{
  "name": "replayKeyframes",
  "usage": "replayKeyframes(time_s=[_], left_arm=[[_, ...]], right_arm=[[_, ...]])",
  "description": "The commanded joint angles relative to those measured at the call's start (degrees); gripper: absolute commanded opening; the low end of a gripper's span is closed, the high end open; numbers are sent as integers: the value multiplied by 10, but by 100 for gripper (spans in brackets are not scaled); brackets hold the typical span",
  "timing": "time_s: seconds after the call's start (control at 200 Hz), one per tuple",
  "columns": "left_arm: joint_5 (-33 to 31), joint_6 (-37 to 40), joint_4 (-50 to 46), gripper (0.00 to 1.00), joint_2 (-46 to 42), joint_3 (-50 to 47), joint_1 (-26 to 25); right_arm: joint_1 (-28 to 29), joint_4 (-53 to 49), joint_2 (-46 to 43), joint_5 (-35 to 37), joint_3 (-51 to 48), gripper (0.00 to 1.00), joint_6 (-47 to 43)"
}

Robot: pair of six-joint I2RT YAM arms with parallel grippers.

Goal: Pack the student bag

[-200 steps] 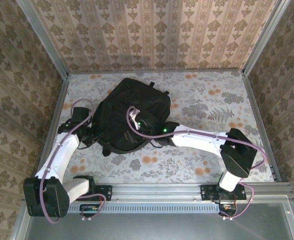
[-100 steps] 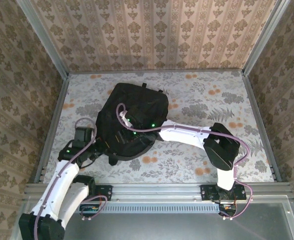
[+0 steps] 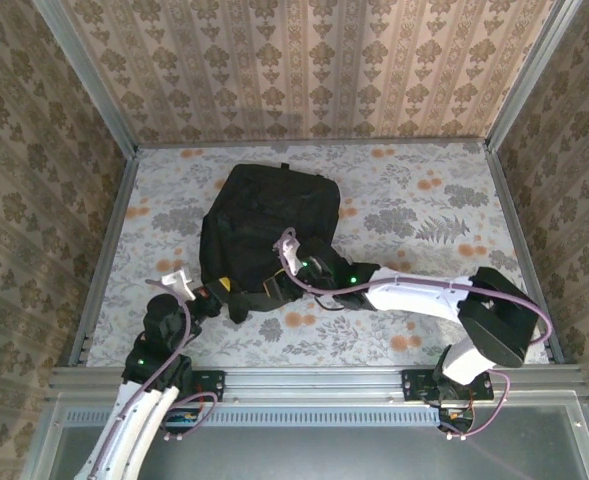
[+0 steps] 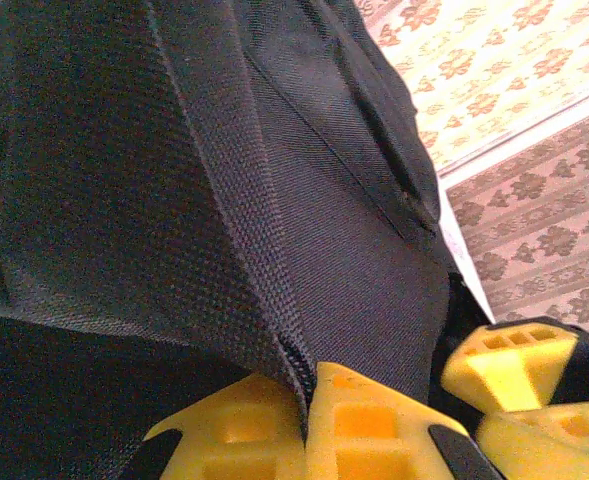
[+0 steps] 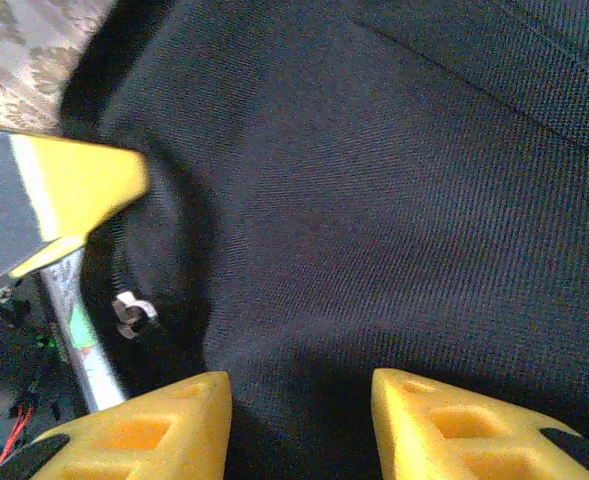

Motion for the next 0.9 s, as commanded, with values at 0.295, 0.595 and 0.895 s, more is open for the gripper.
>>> replayKeyframes(time_s=[0.295, 0.595, 0.895], left_arm=[[-4, -24, 228, 0, -45, -28, -7], [13, -16, 142, 0, -35, -7, -8], [22, -31, 155, 0, -36, -16, -13]], right_arm=[[102, 15, 48, 81, -49, 27, -232], [83, -6, -11, 135, -42, 35, -168], [-29, -12, -62, -103, -24, 42, -51]])
